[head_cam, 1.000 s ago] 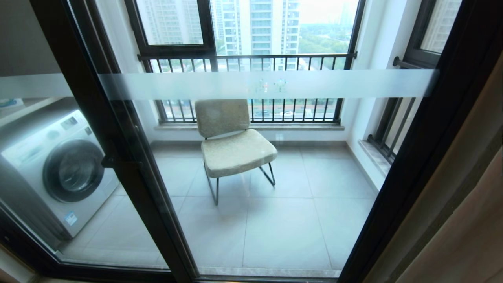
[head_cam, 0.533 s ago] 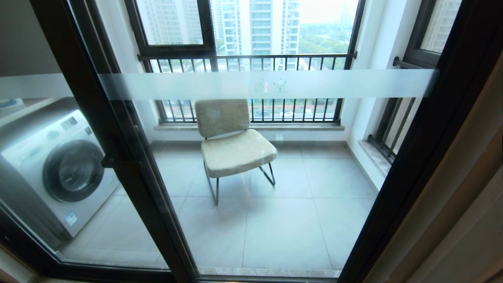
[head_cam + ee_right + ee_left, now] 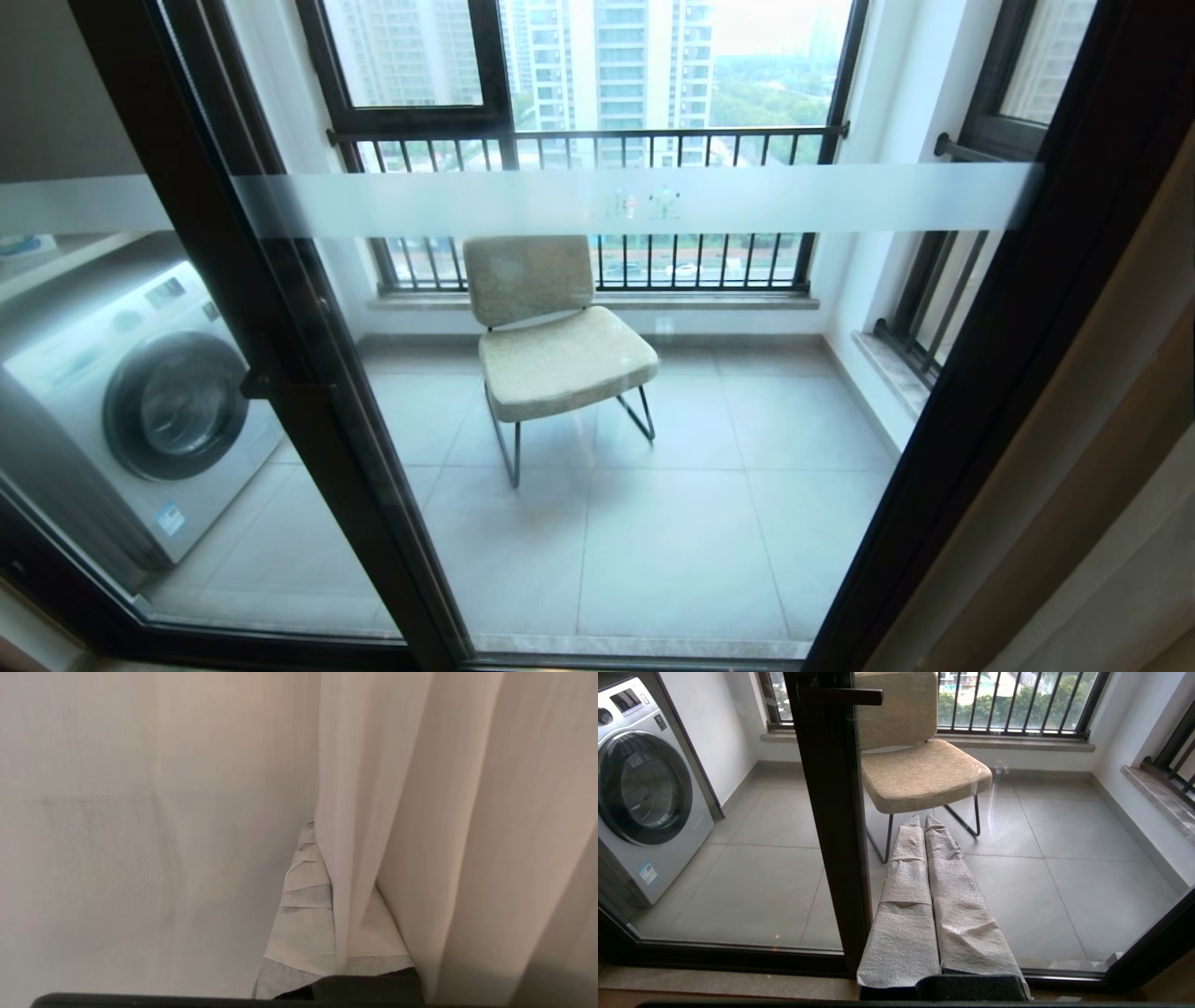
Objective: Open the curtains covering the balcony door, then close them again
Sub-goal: Pull the inner curtains open on both sides, then close the inner curtains on both sides
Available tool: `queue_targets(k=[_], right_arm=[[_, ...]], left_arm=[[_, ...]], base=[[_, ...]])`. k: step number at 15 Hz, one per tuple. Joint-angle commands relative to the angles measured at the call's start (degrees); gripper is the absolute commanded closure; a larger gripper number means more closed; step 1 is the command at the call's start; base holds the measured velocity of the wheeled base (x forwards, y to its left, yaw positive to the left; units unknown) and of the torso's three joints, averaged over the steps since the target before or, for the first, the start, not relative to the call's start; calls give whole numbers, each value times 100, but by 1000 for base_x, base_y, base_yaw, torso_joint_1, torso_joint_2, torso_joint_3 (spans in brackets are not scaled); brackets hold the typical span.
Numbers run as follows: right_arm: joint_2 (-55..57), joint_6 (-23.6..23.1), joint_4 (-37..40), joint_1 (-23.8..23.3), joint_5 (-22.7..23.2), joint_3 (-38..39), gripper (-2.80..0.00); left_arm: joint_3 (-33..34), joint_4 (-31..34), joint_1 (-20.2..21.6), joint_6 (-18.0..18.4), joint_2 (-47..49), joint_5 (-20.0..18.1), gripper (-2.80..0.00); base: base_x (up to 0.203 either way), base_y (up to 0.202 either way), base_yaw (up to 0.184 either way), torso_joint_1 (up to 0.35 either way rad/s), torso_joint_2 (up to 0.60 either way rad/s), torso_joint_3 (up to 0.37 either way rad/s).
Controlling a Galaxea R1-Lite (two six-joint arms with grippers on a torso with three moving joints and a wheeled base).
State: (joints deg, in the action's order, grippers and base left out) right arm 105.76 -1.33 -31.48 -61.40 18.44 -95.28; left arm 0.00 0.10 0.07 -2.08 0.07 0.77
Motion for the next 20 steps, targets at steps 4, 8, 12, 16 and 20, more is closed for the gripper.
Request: queue_targets(k=[4,8,12,16,20], right_arm=[[-953,529,-117,123,1261,686,0],[-1491,634,-139,295,1723,1343,0],[-1623,638,-131,357,1751,1469,0],[-1803,630,-212,351,1745,1797,-280],[-2346,616,-355,230,1711,2463,-280]], left_arm=[[0,-1,1,-2,1,2,0],[0,-1,1,-2,1,11,0],[0,-1,1,-2,1,11,0],[0,-1,1,-2,1,6,0],[0,-1,1,-2,1,4,0]], base=[[0,0,0,0,0,0],[0,0,0,0,0,0],[0,0,0,0,0,0],[0,0,0,0,0,0],[0,0,0,0,0,0]])
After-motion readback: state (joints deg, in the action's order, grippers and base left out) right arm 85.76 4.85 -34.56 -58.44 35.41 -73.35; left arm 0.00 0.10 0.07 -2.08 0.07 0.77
